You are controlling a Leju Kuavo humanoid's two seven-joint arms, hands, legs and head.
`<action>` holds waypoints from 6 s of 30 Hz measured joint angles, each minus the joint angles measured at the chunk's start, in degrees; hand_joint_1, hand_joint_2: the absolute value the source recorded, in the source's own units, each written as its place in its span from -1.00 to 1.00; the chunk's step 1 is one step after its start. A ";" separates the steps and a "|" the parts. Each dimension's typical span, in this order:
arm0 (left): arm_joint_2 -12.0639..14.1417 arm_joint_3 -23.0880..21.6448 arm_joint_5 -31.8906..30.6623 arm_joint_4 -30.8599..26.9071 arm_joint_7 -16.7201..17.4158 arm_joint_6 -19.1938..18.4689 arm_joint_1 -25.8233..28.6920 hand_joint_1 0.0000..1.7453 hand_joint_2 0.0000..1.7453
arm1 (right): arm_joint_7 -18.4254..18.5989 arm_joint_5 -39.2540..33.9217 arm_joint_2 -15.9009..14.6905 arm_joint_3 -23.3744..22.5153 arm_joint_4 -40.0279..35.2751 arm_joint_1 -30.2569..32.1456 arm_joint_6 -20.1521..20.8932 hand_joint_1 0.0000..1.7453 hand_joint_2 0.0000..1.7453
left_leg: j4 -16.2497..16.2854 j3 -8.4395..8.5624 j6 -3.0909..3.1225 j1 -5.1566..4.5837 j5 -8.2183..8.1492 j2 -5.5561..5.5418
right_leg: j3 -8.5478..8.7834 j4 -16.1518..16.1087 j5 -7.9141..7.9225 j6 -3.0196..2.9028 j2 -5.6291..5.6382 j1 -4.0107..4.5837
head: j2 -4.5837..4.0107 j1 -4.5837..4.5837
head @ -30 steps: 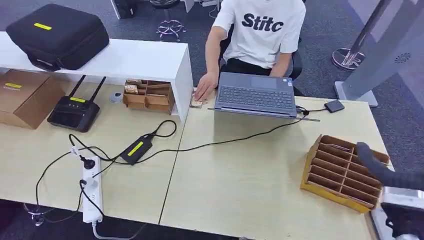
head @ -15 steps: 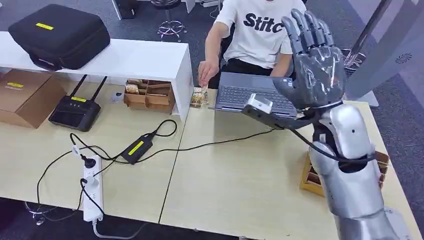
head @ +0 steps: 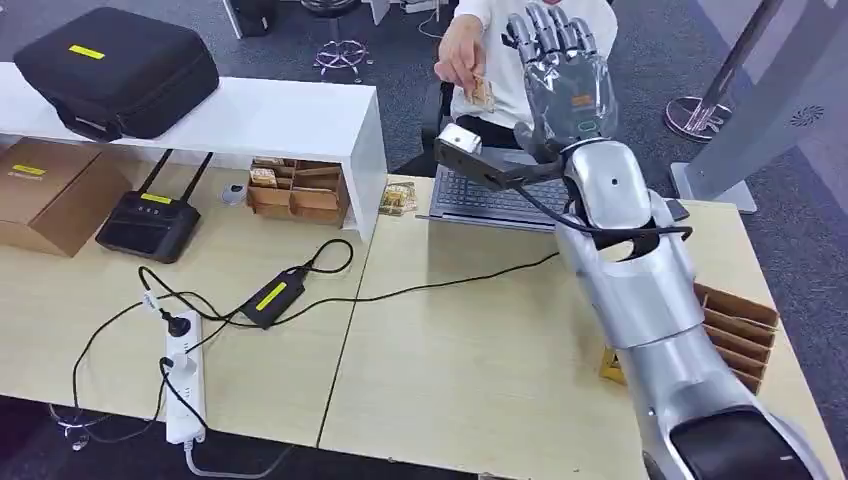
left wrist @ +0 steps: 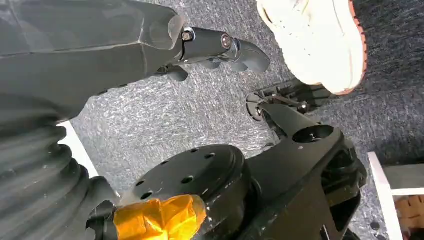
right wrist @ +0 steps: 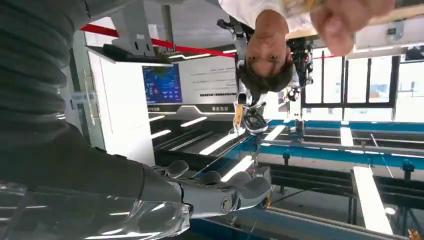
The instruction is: Pass the card to the sensor for recognition and then transmit it.
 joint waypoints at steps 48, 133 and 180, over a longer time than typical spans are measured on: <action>0.20 -2.45 2.54 0.00 -0.24 0.72 0.00 -1.00 1.00 | -4.61 3.03 2.99 -0.83 -3.98 5.98 -8.22 -1.00 1.00 | 0.00 -0.03 0.00 0.00 0.00 0.00 | -0.06 -0.01 0.01 -0.01 0.00 0.00 | 0.00 0.00; -2.12 -2.91 19.39 1.33 -1.64 6.14 0.29 -1.00 1.00 | -24.87 -41.16 3.69 -56.44 -40.22 52.50 -4.87 1.00 1.00 | -0.02 -0.24 -0.02 0.00 -0.07 -0.03 | -0.25 -0.11 -0.01 -0.02 -0.04 0.01 | 0.00 0.02; -1.95 -7.65 27.23 1.44 -1.53 7.58 0.09 -1.00 1.00 | -16.85 -41.84 -4.72 -77.48 -22.17 52.07 11.74 1.00 1.00 | -0.01 -0.28 0.01 -0.01 -0.09 -0.01 | -0.28 -0.13 -0.01 -0.02 -0.04 0.01 | 0.00 0.02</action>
